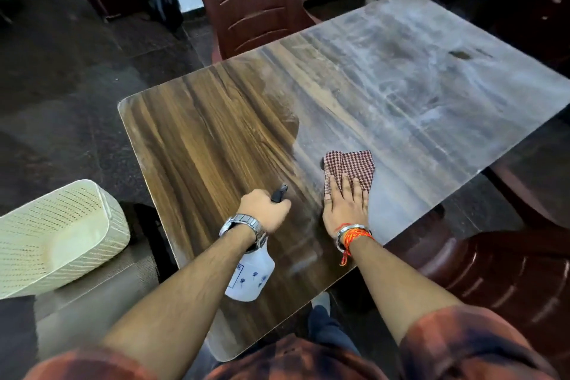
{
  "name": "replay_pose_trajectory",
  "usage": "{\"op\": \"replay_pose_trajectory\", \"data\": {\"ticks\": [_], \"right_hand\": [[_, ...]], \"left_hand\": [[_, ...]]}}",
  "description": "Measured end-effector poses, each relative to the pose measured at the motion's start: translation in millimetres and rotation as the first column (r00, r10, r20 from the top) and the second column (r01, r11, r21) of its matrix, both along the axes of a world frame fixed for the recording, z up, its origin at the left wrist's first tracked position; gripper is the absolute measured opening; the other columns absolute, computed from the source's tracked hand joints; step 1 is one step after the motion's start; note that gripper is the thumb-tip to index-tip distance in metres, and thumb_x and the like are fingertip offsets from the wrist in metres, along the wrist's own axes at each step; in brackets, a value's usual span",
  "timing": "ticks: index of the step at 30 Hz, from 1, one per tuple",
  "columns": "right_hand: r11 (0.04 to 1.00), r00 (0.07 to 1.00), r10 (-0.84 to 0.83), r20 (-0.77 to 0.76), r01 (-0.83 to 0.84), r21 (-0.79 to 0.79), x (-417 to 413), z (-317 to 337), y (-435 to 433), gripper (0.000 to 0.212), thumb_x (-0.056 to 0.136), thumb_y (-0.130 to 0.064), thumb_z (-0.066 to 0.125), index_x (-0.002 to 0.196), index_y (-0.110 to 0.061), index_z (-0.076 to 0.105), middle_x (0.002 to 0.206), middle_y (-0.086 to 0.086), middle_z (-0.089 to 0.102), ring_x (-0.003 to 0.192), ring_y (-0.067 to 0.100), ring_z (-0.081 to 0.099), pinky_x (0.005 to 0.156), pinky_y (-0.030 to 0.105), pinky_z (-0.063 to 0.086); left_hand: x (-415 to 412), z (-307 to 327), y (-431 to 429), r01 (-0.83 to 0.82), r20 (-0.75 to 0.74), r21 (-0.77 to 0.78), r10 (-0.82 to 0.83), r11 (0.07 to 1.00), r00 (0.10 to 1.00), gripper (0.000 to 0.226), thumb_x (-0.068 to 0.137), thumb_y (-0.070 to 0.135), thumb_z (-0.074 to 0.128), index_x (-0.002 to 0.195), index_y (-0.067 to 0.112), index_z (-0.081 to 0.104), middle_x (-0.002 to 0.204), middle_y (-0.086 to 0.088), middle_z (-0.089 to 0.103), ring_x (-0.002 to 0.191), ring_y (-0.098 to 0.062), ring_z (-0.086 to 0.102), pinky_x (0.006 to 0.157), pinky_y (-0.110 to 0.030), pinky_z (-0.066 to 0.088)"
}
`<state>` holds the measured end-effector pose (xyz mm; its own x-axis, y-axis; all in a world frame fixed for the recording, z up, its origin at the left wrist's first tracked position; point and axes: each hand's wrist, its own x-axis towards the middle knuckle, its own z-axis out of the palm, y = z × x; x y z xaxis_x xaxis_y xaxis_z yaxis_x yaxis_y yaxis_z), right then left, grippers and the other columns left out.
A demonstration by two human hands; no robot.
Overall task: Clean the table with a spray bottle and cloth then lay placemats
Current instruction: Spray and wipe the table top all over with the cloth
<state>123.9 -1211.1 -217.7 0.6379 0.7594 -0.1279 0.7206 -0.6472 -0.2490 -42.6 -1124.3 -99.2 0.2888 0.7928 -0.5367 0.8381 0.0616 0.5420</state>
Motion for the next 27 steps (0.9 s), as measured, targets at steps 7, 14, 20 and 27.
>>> {"op": "replay_pose_trajectory", "data": {"ticks": [7,14,20,27], "right_hand": [[0.992,0.992,0.129,-0.010,-0.129,0.009,45.6,-2.5,27.5,0.058,0.091,-0.045,0.019,0.149,-0.036,0.019,0.158,-0.003,0.019,0.145,0.026,0.009,0.118,0.047,0.002],[0.947,0.946,0.319,-0.057,-0.320,-0.005,25.3,8.7,77.8,0.058,0.092,-0.044,0.025,0.149,-0.038,0.016,0.159,-0.001,0.015,0.145,0.029,0.006,0.117,0.049,-0.001],[0.640,0.640,0.767,-0.044,-0.768,0.002,-77.4,9.3,76.2,0.053,0.090,-0.044,0.031,0.142,-0.035,0.038,0.154,0.000,0.030,0.143,0.032,0.016,0.115,0.052,0.004],[0.298,0.299,0.954,0.020,-0.953,0.045,-147.5,5.3,28.0,0.062,0.090,-0.047,0.016,0.143,-0.025,0.038,0.150,-0.002,0.036,0.144,0.026,0.014,0.118,0.046,0.005]], "left_hand": [[33.4,4.5,6.9,-0.177,0.011,0.074,0.176,0.982,0.984,0.031,0.080,0.040,0.060,0.081,0.011,0.068,0.079,-0.009,0.070,0.074,-0.031,0.066,0.063,-0.031,0.050],[4.4,2.6,8.5,-0.326,-0.035,0.092,0.330,0.941,0.943,0.027,0.082,0.039,0.060,0.081,0.013,0.067,0.084,-0.011,0.071,0.076,-0.031,0.065,0.059,-0.028,0.041],[-29.4,9.4,18.9,-0.403,-0.064,0.151,0.416,0.902,0.907,0.028,0.086,0.038,0.058,0.084,0.011,0.067,0.092,-0.015,0.068,0.093,-0.037,0.062,0.071,-0.030,0.040],[-79.0,14.8,26.7,-0.423,-0.055,0.132,0.433,0.896,0.900,0.030,0.084,0.038,0.058,0.090,0.010,0.068,0.086,-0.011,0.067,0.080,-0.033,0.058,0.067,-0.030,0.038]]}}
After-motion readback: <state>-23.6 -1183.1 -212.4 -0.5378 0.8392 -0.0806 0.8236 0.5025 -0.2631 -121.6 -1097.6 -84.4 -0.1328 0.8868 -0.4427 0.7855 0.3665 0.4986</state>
